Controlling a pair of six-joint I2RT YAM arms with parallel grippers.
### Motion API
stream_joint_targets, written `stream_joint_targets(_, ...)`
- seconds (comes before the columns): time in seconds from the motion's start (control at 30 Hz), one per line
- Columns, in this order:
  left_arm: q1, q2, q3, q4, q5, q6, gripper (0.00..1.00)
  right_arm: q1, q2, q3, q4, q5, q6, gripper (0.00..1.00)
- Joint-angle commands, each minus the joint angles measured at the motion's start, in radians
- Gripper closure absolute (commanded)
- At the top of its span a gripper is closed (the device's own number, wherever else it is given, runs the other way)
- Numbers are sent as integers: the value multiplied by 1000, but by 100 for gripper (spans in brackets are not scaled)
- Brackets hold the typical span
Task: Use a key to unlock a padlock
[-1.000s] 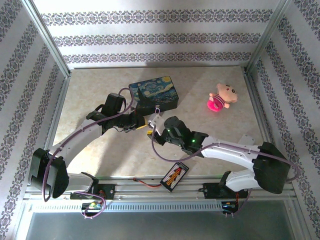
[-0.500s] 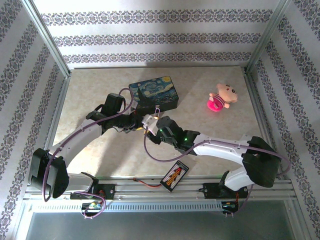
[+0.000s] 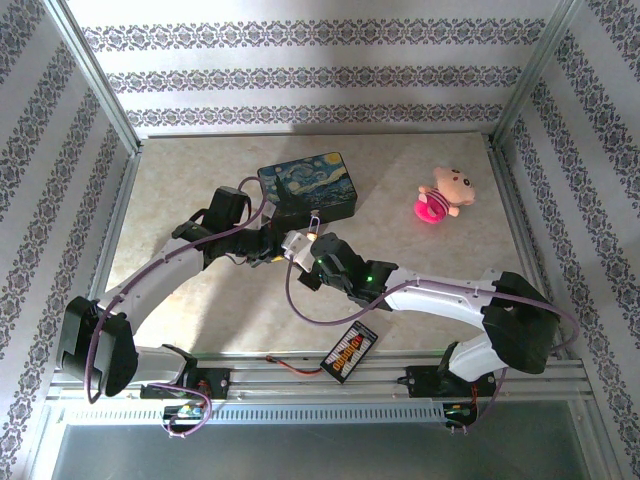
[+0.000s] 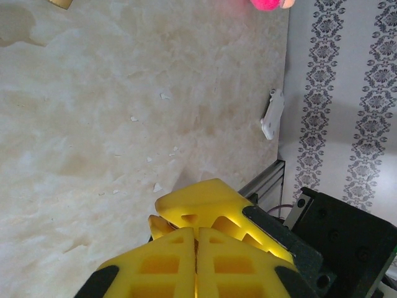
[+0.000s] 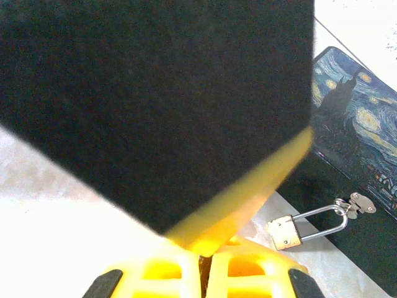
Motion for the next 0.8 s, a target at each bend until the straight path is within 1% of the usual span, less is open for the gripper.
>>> stream_joint_targets(0.0, 24, -44, 2, 29, -20, -11, 75, 8, -24, -1, -6, -8, 38, 100)
stream_joint_targets(0.17, 57, -122, -32, 123, -84, -39, 54, 2, -54, -31, -9, -40, 99, 100)
stream_joint_targets(0.23, 71, -156, -47, 150, -118, -38, 50, -12, -74, -44, -10, -85, 133, 100)
stream_joint_targets(0.3, 79, -189, -69, 186, -145, -25, 49, -36, -97, -54, -12, -161, 177, 100)
stream_joint_targets(0.4, 83, -220, -106, 258, -161, 21, 46, -116, -122, -61, -11, -384, 267, 100)
stream_joint_targets(0.47, 82, -227, -127, 333, -122, 50, 45, -196, -121, -60, 3, -586, 337, 100)
stream_joint_targets(0.57, 83, -243, -170, 488, -26, 80, 41, -277, -108, -66, 59, -820, 425, 100)
stream_joint_targets(0.67, 83, -255, -195, 566, 72, 108, 40, -299, -101, -55, 71, -927, 452, 100)
stream_joint_targets(0.77, 83, -256, -188, 555, 166, 149, 40, -301, -95, -40, 74, -998, 465, 100)
